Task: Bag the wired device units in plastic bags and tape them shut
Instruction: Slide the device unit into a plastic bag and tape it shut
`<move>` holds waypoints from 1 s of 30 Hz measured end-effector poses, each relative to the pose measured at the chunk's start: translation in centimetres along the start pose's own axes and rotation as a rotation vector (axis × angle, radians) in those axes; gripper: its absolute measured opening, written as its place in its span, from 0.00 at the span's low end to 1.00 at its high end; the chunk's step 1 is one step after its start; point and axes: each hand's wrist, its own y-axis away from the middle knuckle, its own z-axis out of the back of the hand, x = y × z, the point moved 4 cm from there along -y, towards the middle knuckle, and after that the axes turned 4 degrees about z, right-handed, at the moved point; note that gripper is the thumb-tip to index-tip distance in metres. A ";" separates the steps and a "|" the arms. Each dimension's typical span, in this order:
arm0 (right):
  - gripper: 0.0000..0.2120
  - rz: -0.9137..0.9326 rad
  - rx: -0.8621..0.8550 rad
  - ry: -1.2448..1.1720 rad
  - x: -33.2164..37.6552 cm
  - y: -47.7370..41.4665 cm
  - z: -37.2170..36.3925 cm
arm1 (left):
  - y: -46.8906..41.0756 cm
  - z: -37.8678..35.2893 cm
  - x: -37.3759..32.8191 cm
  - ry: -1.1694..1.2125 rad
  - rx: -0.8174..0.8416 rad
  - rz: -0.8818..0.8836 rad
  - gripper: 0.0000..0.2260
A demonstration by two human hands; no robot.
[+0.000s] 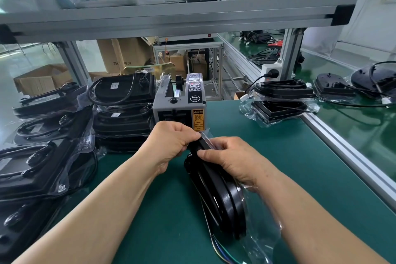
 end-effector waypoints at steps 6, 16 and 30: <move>0.19 -0.005 -0.007 0.010 -0.1 0.0 0.0 | 0.1 0.0 0.3 -0.027 -0.067 -0.076 0.05; 0.14 0.021 -0.021 0.095 0.5 0.5 -0.2 | 1.3 -1.5 1.8 0.258 -0.040 0.121 0.09; 0.24 0.453 -0.054 -0.197 2.5 4.7 -0.5 | 8.5 0.1 -3.0 0.055 -0.062 -0.526 0.07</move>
